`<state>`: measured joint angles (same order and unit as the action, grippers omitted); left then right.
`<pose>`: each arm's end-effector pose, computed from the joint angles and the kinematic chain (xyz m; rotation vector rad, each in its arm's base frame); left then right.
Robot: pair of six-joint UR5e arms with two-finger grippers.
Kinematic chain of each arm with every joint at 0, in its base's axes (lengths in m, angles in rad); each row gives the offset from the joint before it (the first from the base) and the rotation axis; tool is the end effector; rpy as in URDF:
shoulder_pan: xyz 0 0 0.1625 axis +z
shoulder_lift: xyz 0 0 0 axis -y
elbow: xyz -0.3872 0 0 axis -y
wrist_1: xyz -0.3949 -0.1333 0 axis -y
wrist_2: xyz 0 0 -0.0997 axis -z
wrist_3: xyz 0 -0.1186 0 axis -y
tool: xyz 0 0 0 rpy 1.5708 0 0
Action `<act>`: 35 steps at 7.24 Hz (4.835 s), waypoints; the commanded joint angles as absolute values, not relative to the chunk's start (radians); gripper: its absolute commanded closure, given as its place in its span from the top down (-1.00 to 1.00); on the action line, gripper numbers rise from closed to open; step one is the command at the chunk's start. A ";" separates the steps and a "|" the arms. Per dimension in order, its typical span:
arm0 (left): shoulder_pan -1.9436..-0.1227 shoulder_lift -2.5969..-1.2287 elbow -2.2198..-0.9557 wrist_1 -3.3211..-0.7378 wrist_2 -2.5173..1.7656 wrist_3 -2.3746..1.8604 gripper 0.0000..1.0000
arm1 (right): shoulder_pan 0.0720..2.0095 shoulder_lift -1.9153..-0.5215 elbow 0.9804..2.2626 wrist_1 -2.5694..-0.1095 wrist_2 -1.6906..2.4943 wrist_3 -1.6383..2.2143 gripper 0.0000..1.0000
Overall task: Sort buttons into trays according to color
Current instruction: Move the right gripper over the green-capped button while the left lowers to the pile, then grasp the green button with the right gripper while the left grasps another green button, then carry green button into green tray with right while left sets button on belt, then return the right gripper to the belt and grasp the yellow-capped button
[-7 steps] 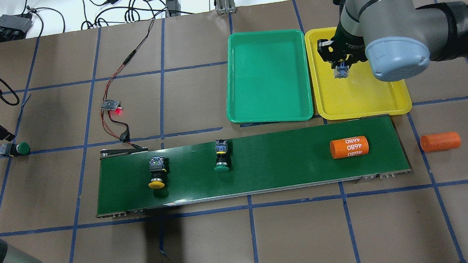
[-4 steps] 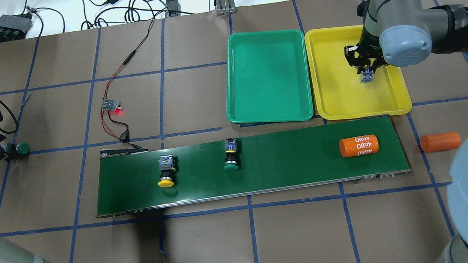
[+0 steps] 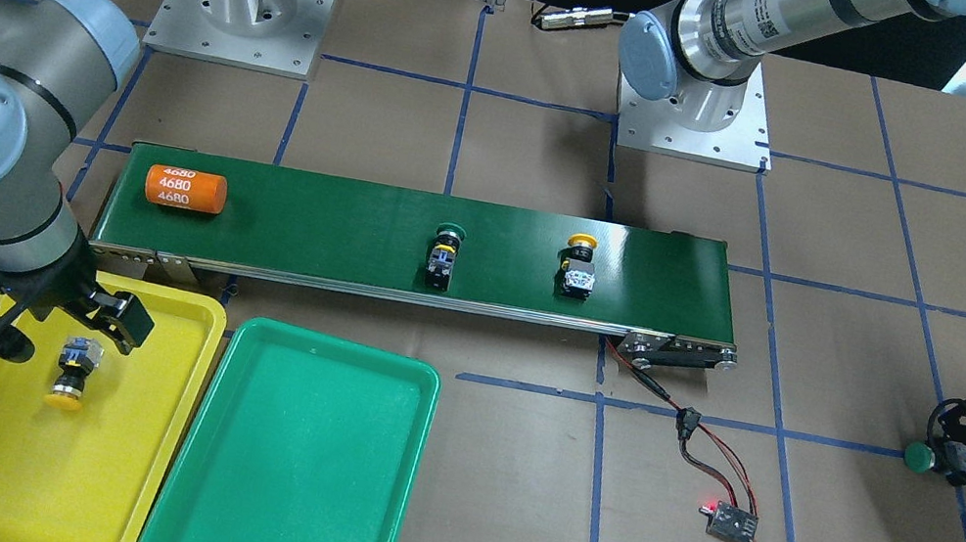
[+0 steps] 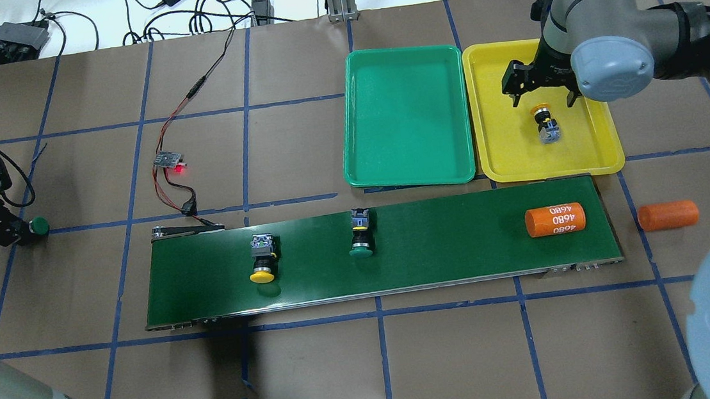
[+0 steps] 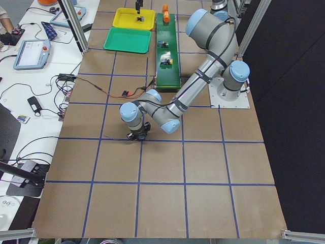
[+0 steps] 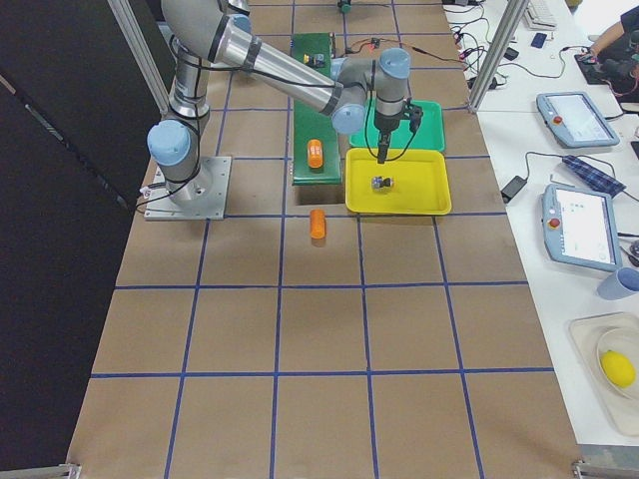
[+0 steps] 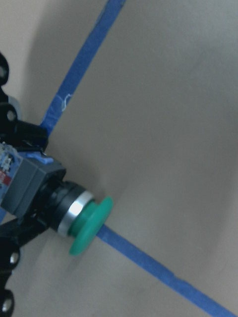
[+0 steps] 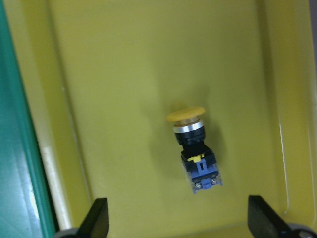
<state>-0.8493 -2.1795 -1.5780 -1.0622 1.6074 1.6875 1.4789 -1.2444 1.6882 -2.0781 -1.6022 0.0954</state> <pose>0.3194 -0.5583 0.1235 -1.4204 -2.7019 -0.1109 0.0751 -0.5972 0.2477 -0.2922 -3.0950 0.0988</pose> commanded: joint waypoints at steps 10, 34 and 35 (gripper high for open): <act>-1.446 -1.648 -1.912 -1.338 1.606 -0.105 -1.00 | 1.842 -1.312 1.868 -2.026 -1.345 0.367 1.00; -1.523 -1.621 -1.463 -1.687 1.595 -0.015 1.00 | 1.808 -1.392 1.827 -2.006 -1.399 0.422 1.00; -1.525 -1.621 -1.469 -1.683 1.594 -0.008 1.00 | 1.854 -1.350 1.827 -2.041 -1.408 0.434 1.00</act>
<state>-1.5250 -1.6218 -1.4673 -1.6781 1.5879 -0.0169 1.7969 -1.3940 1.8254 -2.0107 -1.4093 0.4246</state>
